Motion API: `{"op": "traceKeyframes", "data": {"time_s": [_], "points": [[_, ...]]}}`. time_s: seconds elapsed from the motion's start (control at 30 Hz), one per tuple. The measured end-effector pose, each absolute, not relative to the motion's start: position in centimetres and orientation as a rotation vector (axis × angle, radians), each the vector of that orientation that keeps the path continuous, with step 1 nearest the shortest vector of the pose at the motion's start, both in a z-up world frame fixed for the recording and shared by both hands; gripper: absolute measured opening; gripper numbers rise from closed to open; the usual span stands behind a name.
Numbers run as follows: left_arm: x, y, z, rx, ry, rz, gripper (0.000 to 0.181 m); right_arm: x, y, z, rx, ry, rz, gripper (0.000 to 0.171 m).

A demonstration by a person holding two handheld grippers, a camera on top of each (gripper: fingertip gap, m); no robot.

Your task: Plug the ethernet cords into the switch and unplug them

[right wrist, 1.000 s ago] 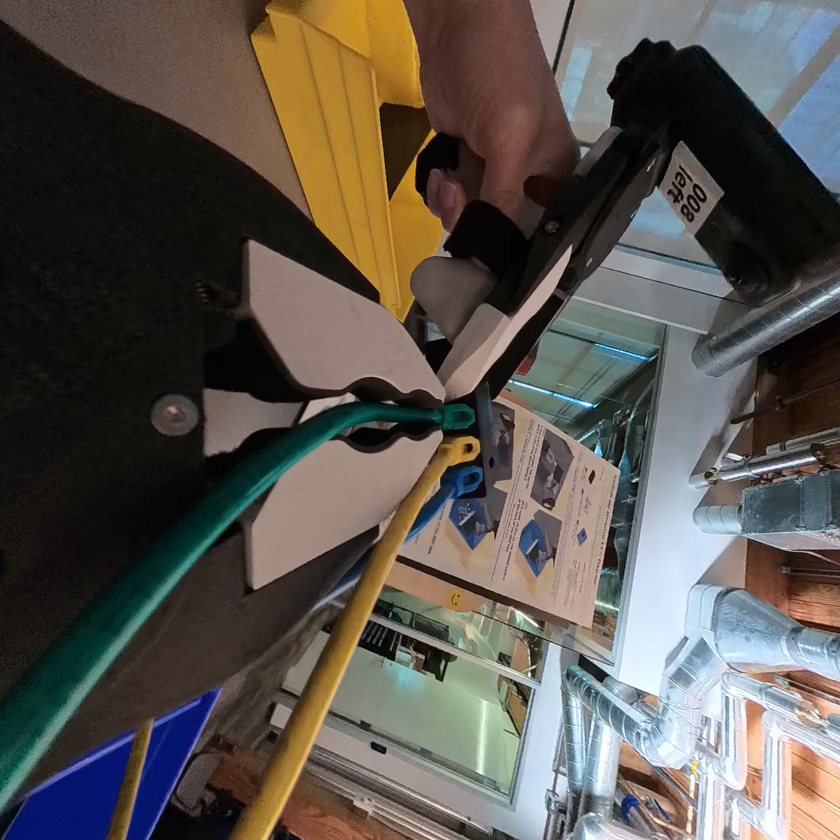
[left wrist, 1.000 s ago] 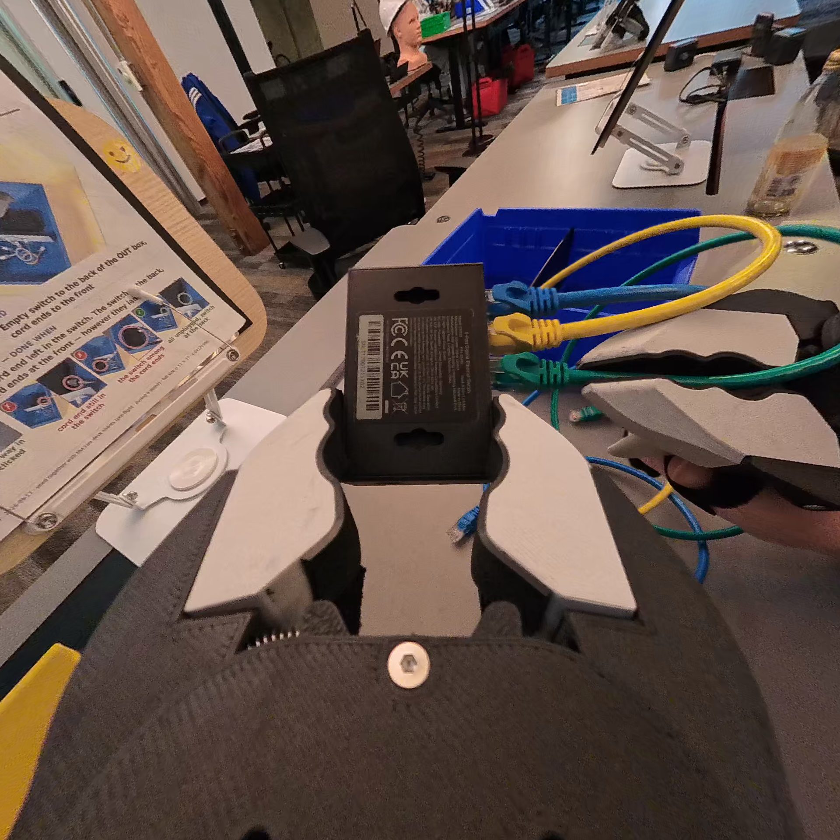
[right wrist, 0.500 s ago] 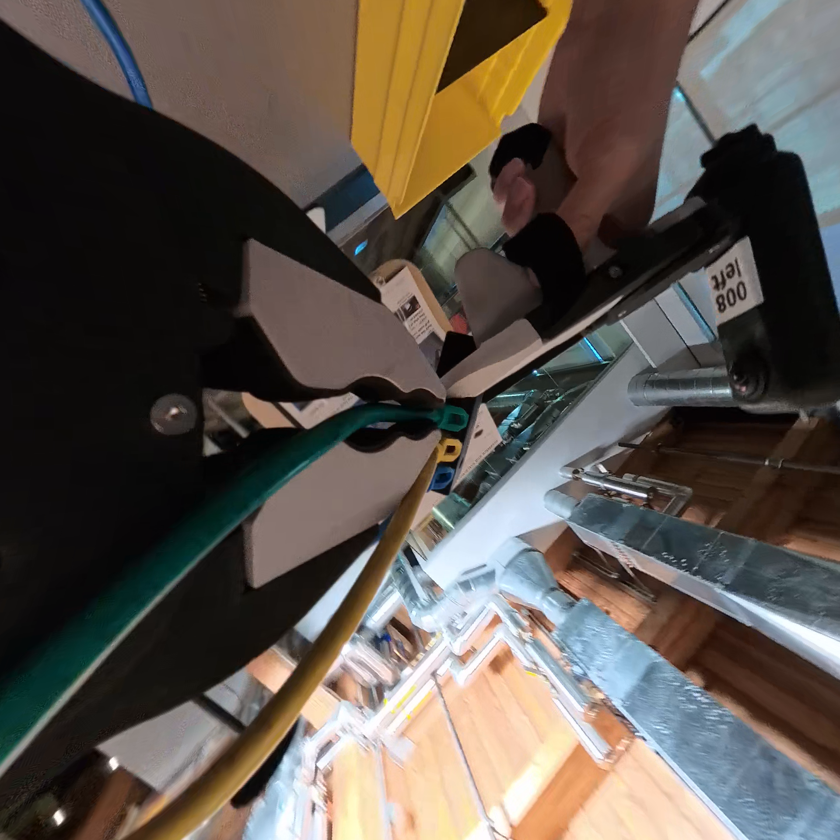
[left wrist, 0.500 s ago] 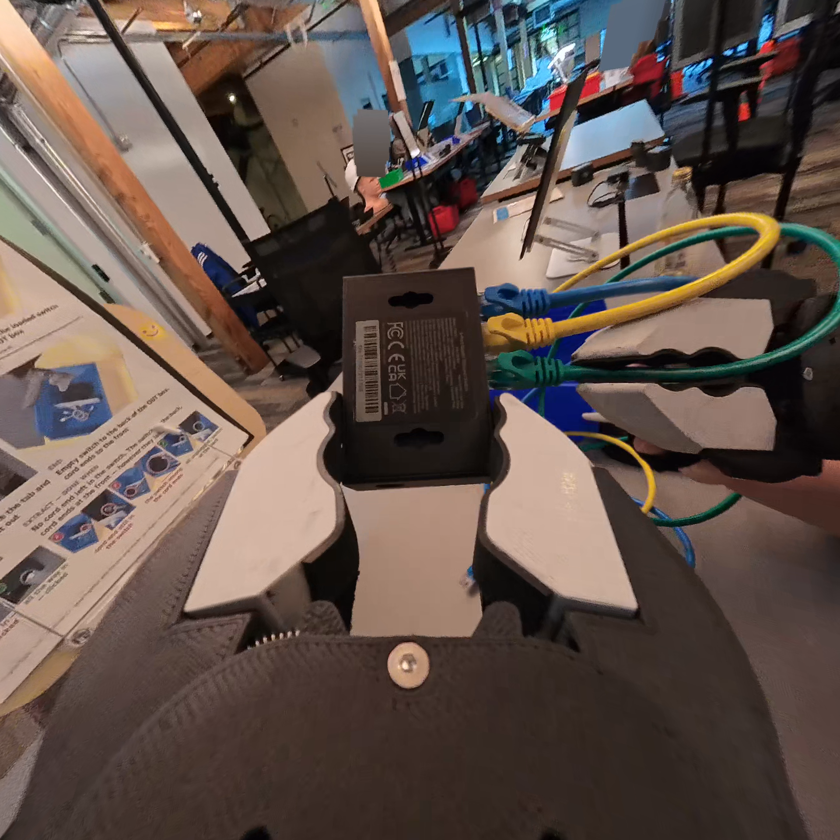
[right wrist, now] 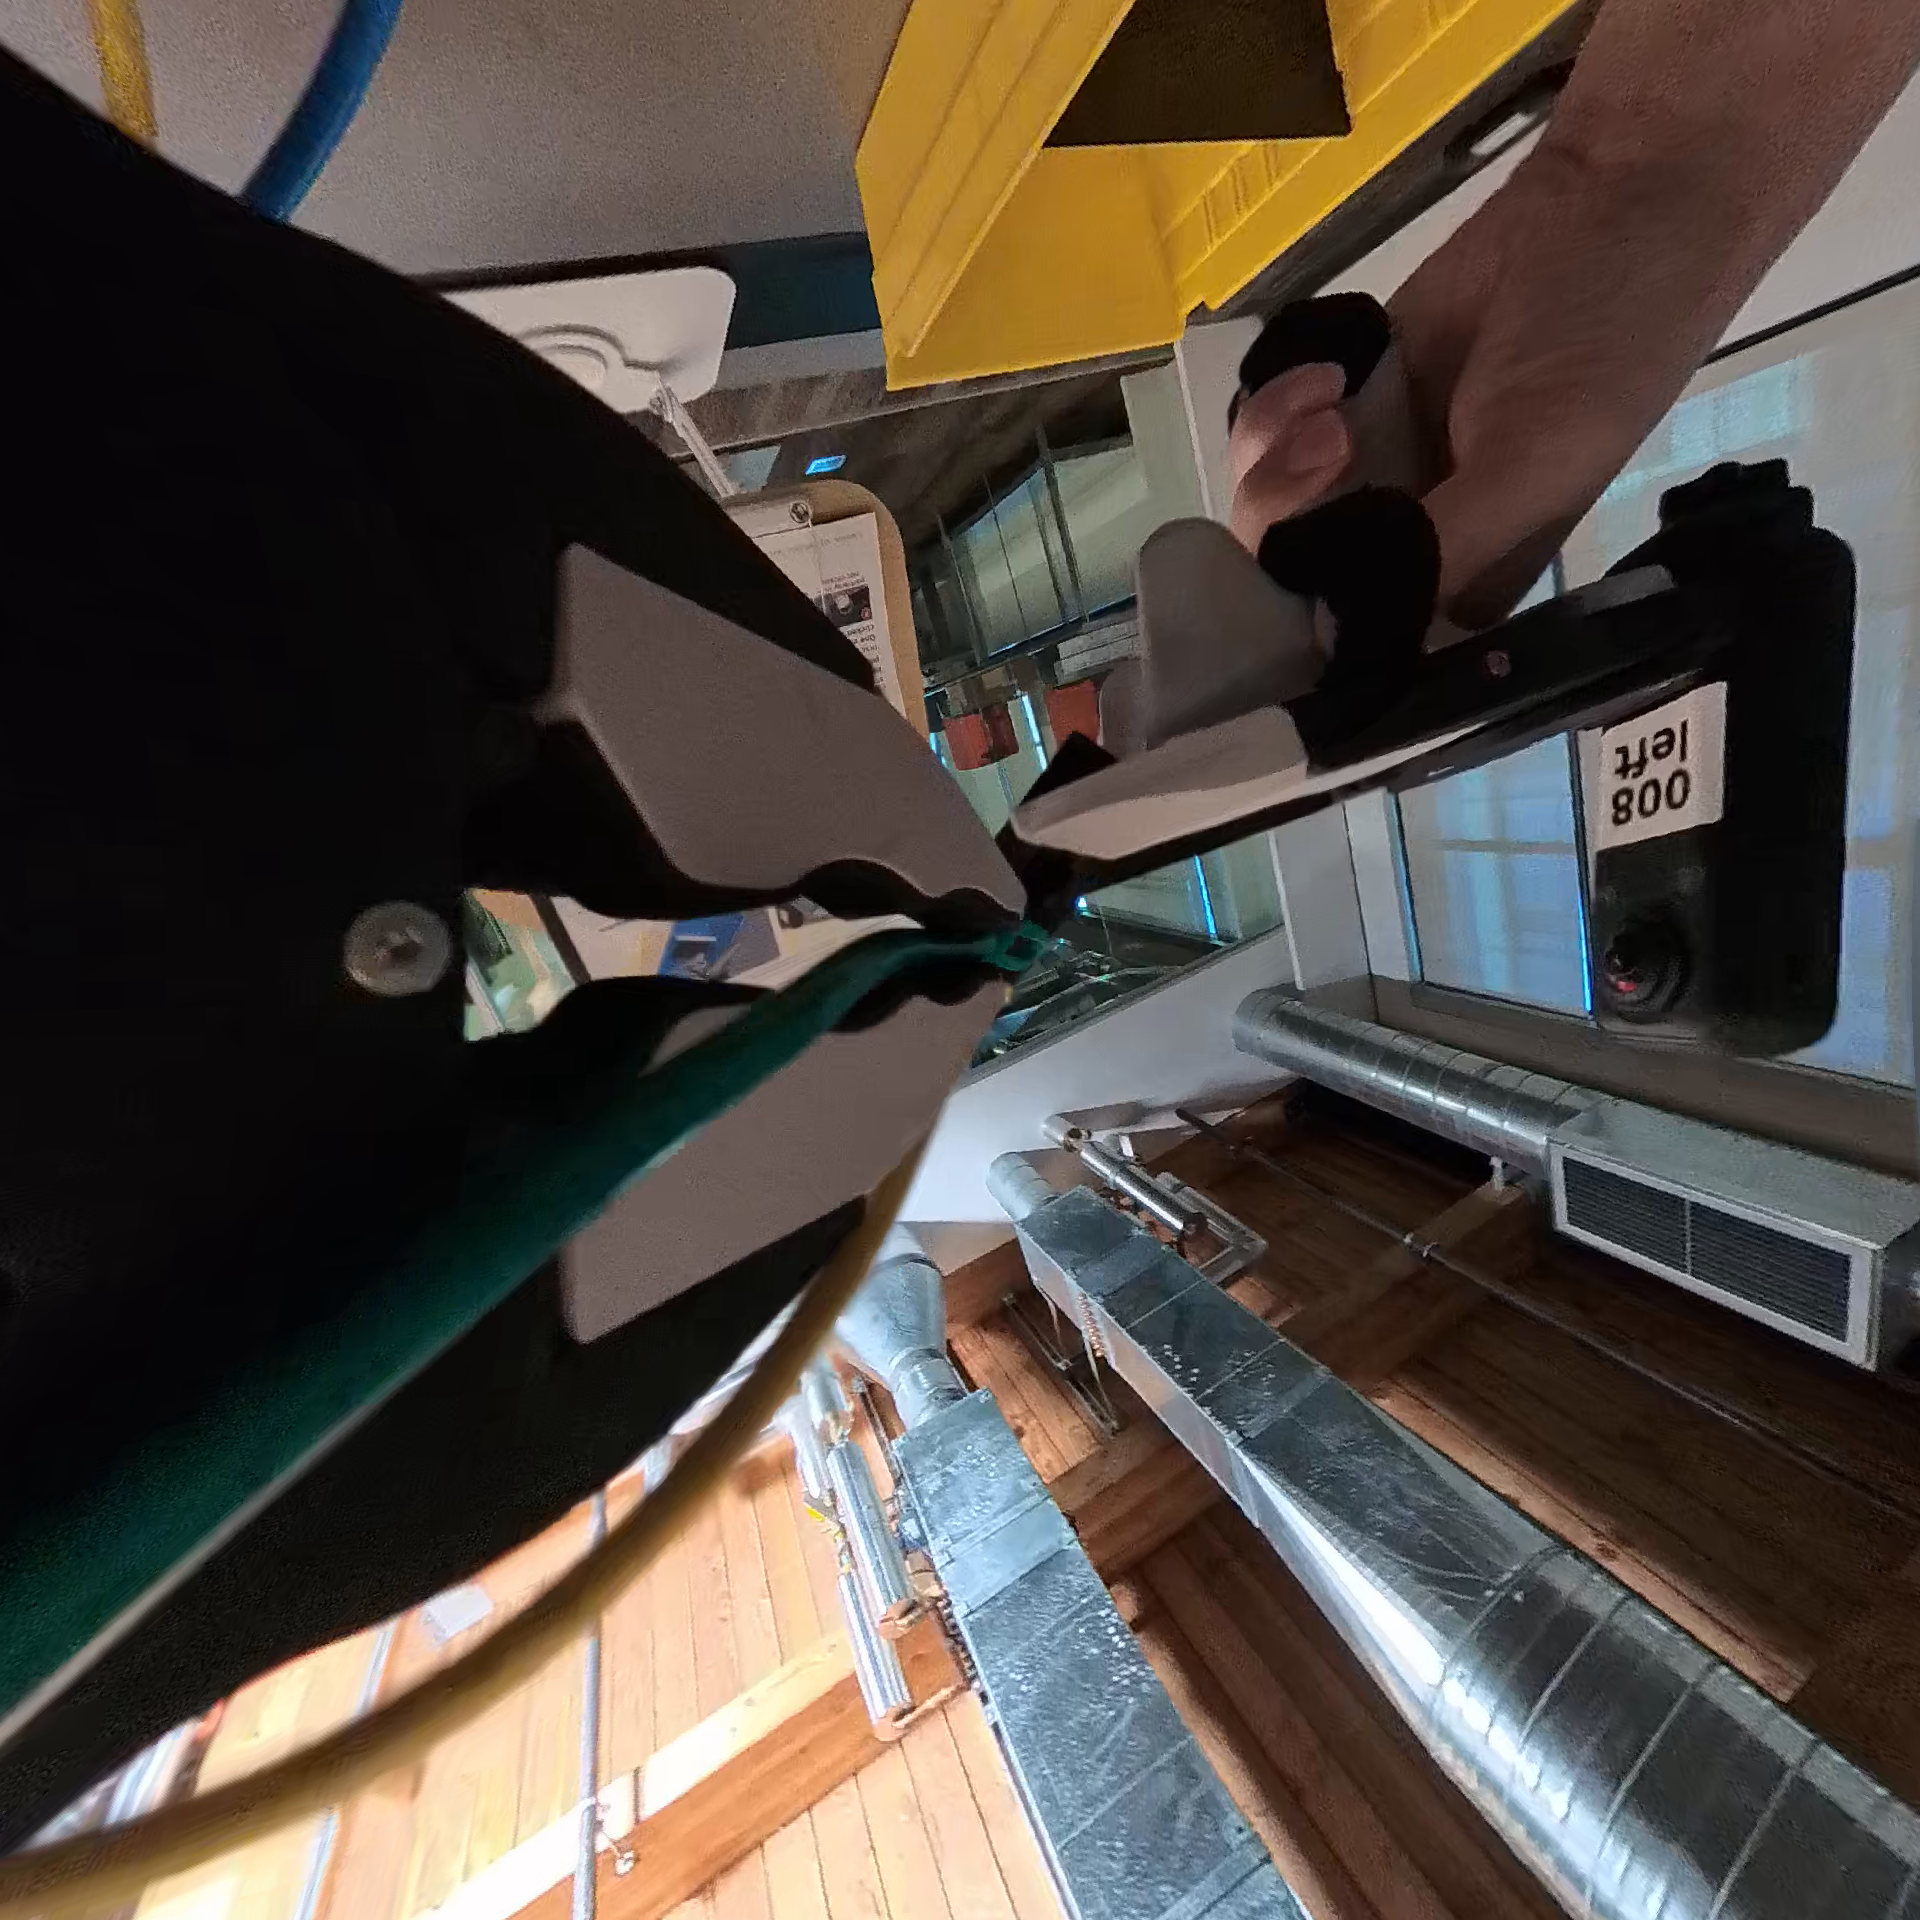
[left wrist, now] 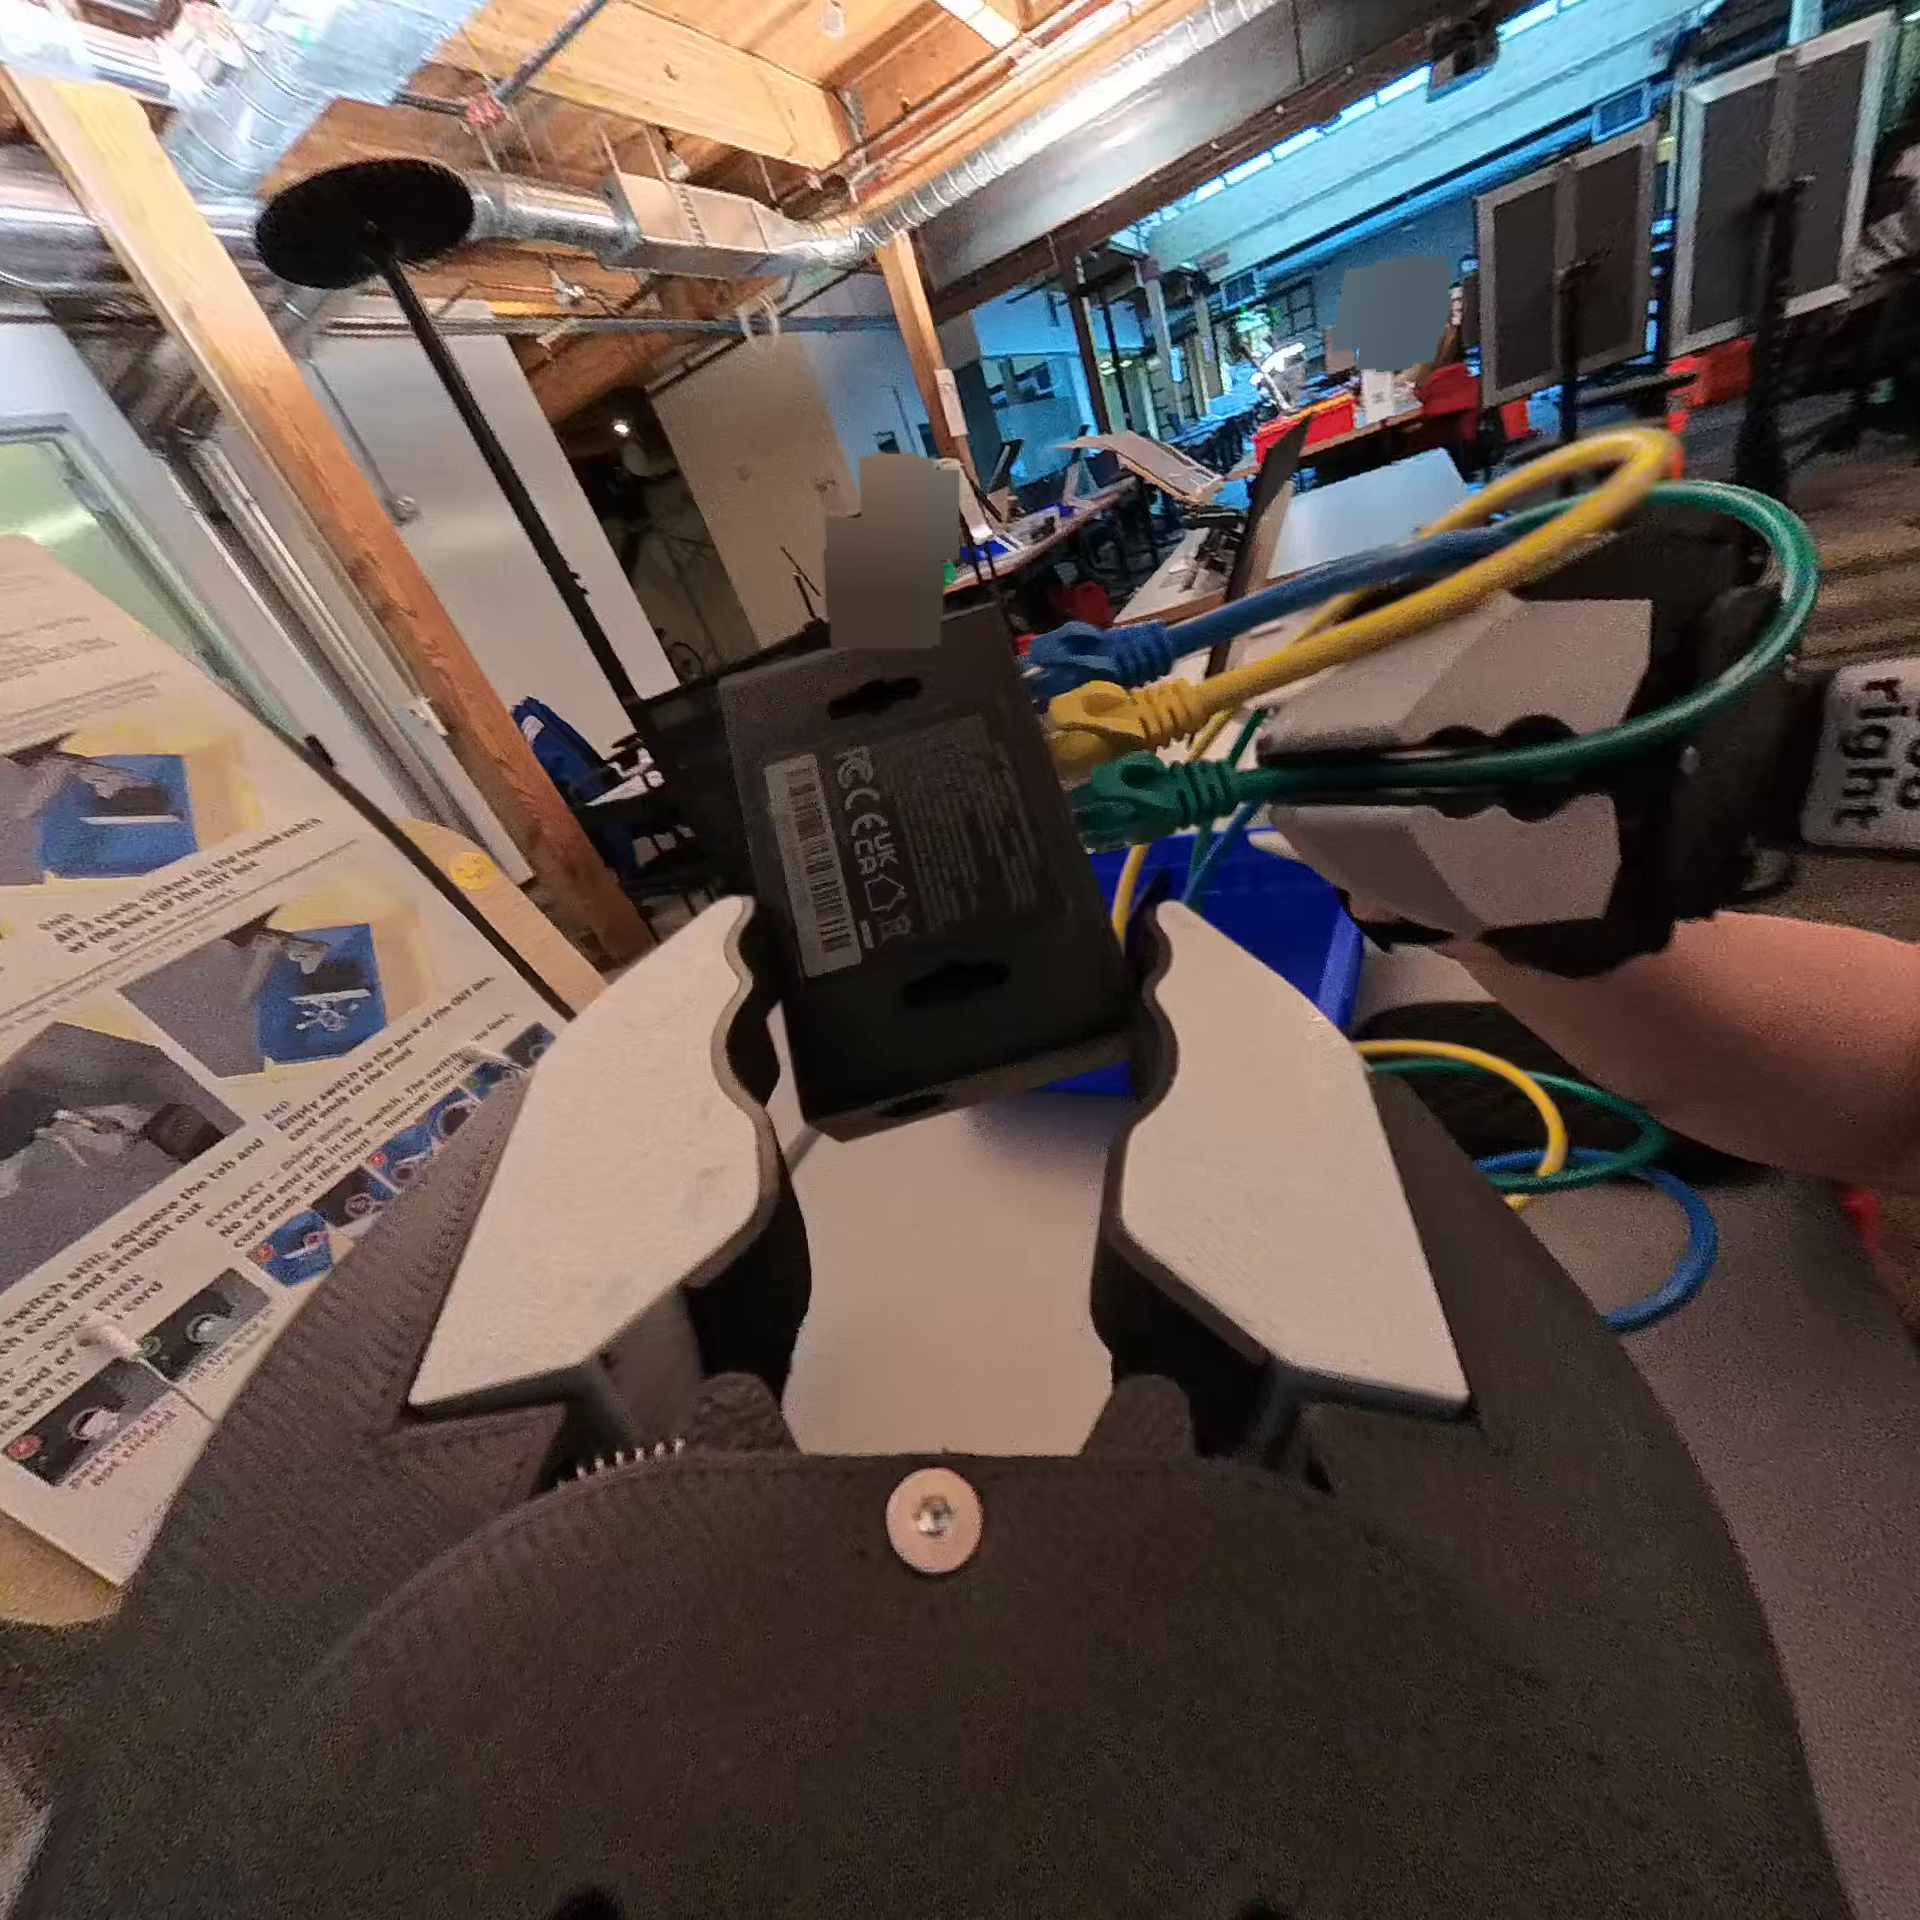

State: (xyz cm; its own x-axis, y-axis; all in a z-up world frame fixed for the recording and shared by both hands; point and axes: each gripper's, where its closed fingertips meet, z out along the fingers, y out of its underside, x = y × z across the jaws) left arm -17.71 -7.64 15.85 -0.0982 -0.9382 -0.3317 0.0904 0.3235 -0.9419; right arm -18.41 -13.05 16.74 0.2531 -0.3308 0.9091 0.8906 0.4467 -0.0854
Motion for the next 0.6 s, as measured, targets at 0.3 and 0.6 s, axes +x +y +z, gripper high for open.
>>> {"op": "traceKeyframes", "data": {"time_s": [0.3, 0.6], "points": [[-15.5, -6.5, 11.5, -1.126, 1.512, -1.178, 0.0, -16.6, -8.0, 11.9, -0.99, -1.08, -0.797, 0.004], [-15.1, -2.1, 4.6, -1.49, 1.64, -1.026, 0.076, -13.9, -5.3, 0.4, -1.303, -1.202, -0.693, 0.005]]}}
